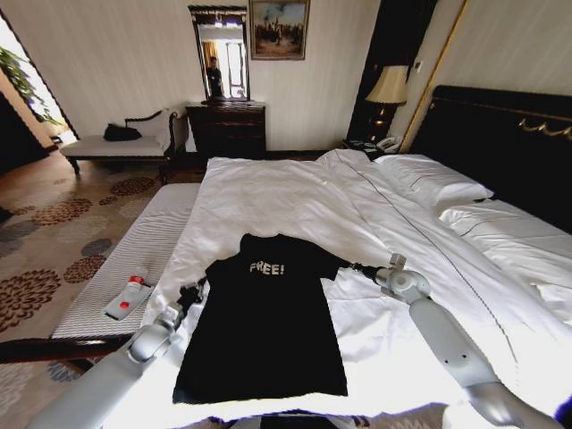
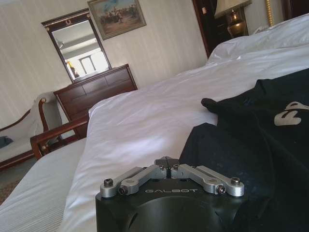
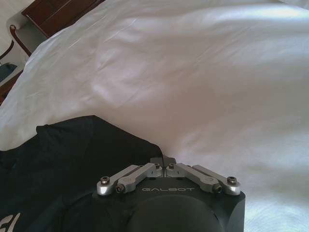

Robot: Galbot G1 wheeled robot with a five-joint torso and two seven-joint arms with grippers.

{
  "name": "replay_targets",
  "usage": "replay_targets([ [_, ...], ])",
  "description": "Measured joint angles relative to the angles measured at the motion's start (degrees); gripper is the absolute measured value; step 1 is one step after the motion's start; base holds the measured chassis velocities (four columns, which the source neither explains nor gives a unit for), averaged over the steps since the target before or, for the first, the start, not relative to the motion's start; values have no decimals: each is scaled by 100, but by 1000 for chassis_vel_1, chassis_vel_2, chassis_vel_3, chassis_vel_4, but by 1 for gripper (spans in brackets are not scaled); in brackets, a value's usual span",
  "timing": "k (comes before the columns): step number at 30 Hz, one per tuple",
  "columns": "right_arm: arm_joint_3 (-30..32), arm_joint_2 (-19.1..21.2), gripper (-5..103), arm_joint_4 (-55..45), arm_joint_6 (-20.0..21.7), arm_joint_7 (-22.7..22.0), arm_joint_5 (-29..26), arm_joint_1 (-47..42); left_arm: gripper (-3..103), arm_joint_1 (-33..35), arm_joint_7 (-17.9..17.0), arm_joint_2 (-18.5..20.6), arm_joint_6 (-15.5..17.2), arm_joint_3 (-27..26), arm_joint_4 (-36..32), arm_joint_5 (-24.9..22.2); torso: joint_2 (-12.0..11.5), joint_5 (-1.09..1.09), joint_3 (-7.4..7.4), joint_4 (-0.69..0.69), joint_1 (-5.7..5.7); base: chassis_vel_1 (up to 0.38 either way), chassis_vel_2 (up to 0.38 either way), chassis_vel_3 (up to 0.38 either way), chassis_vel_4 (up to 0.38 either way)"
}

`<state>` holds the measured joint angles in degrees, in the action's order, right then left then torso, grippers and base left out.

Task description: Fold the clothes on the bed.

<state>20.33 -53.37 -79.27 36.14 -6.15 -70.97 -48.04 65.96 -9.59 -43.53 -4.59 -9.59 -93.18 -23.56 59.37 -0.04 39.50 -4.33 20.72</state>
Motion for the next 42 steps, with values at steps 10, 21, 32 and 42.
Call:
replay_targets([
  [10,61,47,0,-41,-1,0,-7,-45,12,586,694,578,-154,-31,-404,764,1,0,0,1,0,0,0,0,0],
  [21,79,68,0,-15,-7,27,30,-93,50,752,782,653,-449,-142,-282,1595,0,0,0,0,0,0,0,0,0],
  [32,56,87,0,33,-11,37,30,-36,92,386,768,290,-473,272,188,1752,0,1,0,0,0,0,0,0,0],
  [42,58,102,0,35,-16,51,31,-71,98,219,633,-51,-529,358,406,1780,0,1,0,0,0,0,0,0,0],
])
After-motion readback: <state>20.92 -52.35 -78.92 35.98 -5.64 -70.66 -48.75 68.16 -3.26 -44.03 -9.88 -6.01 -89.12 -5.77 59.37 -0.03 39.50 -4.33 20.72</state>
